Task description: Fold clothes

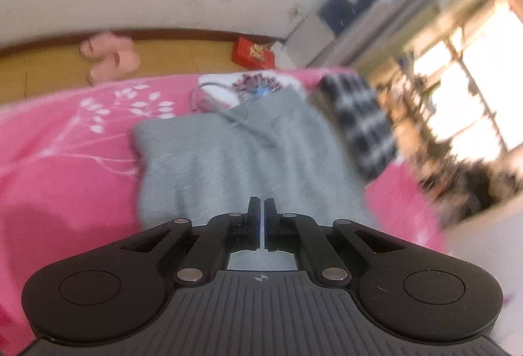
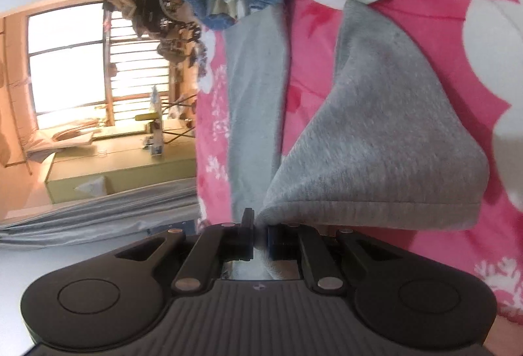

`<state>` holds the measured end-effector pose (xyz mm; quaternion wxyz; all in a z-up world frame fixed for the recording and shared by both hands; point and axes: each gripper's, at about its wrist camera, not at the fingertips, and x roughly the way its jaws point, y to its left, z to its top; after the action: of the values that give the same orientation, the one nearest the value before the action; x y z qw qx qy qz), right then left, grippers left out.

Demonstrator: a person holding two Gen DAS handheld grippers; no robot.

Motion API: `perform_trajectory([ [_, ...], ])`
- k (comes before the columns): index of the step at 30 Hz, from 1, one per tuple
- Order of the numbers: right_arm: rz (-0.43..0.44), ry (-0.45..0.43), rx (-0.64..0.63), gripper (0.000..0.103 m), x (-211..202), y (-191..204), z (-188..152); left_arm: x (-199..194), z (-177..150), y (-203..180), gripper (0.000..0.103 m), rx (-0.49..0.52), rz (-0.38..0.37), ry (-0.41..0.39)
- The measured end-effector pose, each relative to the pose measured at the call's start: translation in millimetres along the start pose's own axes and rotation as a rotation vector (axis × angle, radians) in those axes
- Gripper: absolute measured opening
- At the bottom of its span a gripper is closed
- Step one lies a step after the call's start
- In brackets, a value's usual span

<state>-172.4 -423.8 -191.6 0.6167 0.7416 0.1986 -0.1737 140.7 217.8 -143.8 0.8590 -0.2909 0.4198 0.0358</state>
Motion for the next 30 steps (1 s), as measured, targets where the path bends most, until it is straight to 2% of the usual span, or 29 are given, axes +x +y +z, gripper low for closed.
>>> perform_trajectory([
  [2, -0.029, 0.003, 0.015, 0.009, 1, -6, 1, 8, -18, 15, 0.020, 0.001, 0.006, 0.067],
  [7, -0.095, 0.018, 0.072, 0.009, 7, -23, 8, 40, -66, 50, 0.037, -0.082, 0.028, 0.162],
  [9, -0.121, 0.035, 0.064, 0.009, 14, -21, 12, 53, -76, 56, 0.039, -0.126, 0.013, 0.171],
  [13, -0.168, 0.069, 0.017, 0.009, 24, -6, 13, 68, -83, 63, 0.045, -0.215, -0.006, 0.115],
  [17, -0.202, 0.095, -0.018, 0.009, 31, 5, 14, 71, -87, 66, 0.044, -0.292, -0.016, 0.043],
  [18, -0.205, 0.100, -0.021, 0.009, 32, 7, 14, 69, -88, 64, 0.038, -0.289, -0.004, 0.029],
  [19, -0.206, 0.103, -0.024, 0.009, 33, 8, 14, 68, -89, 61, 0.026, -0.286, 0.008, 0.016],
  [20, -0.206, 0.104, -0.026, 0.009, 33, 8, 14, 66, -90, 59, 0.020, -0.285, 0.014, 0.003],
  [23, -0.203, 0.105, -0.028, 0.009, 33, 9, 14, 60, -89, 51, 0.009, -0.291, 0.025, -0.029],
  [30, -0.155, 0.100, -0.061, 0.009, 29, 20, 15, 42, -67, 15, 0.005, -0.255, 0.006, -0.108],
])
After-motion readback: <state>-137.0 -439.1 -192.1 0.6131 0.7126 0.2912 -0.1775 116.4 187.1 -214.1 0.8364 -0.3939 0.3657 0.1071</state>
